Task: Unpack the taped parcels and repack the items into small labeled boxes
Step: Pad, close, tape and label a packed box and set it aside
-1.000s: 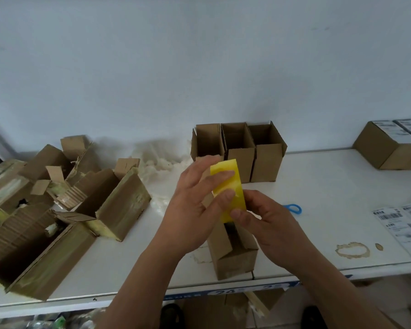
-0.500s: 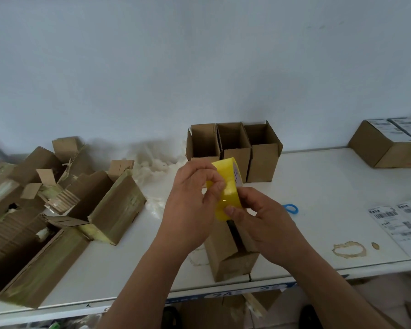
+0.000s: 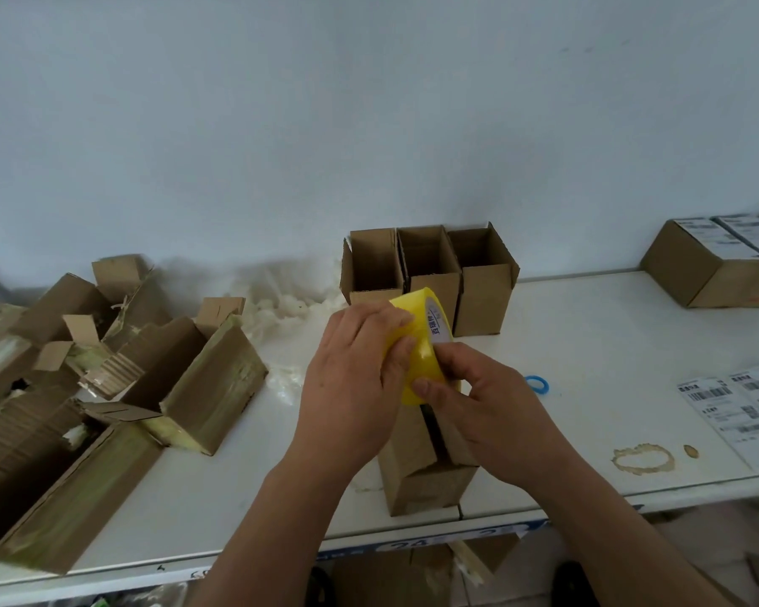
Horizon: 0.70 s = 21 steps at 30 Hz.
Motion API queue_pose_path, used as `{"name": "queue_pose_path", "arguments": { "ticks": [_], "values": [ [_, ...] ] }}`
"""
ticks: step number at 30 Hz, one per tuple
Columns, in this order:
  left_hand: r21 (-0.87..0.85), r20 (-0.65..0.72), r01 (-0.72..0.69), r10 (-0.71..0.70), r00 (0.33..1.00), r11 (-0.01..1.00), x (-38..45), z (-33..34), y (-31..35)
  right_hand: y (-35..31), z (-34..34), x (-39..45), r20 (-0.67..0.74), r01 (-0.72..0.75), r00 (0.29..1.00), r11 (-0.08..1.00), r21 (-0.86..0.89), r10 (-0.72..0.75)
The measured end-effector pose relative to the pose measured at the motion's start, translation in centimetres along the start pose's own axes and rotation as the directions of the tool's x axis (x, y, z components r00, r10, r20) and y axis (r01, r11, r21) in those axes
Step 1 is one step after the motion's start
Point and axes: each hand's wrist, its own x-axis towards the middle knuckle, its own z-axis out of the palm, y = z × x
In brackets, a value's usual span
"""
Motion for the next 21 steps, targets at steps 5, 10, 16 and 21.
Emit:
{"name": "queue_pose_path", "arguments": {
  "ticks": [5, 10, 16, 21],
  "values": [
    [-0.074, 0.027, 0.106, -0.104, 0.994, 0.992, 0.3, -0.1, 0.2, 0.3, 0.2, 0.0, -0.017, -0.005, 1.0, 0.999, -0.038, 0.005],
    [0.105, -0.025, 0.003, -0.001, 1.0, 0.994, 0.2, 0.9, 0.0, 0.4, 0.2, 0.1, -0.038, -0.022, 0.999, 0.996, -0.082, 0.019],
    [-0.019, -0.055, -0.008, 0.007, 0.998, 1.0, -0.7, 1.3, 0.8, 0.3, -0.8, 0.7, -0.055, -0.027, 0.998, 0.999, -0.019, 0.026],
    [-0.283, 0.182, 0.258, -0.212, 0.96, 0.924, 0.3, -0.7, 0.6, 0.2, -0.9, 0.3, -0.017, -0.024, 1.0, 0.998, 0.058, 0.025]
  ]
}}
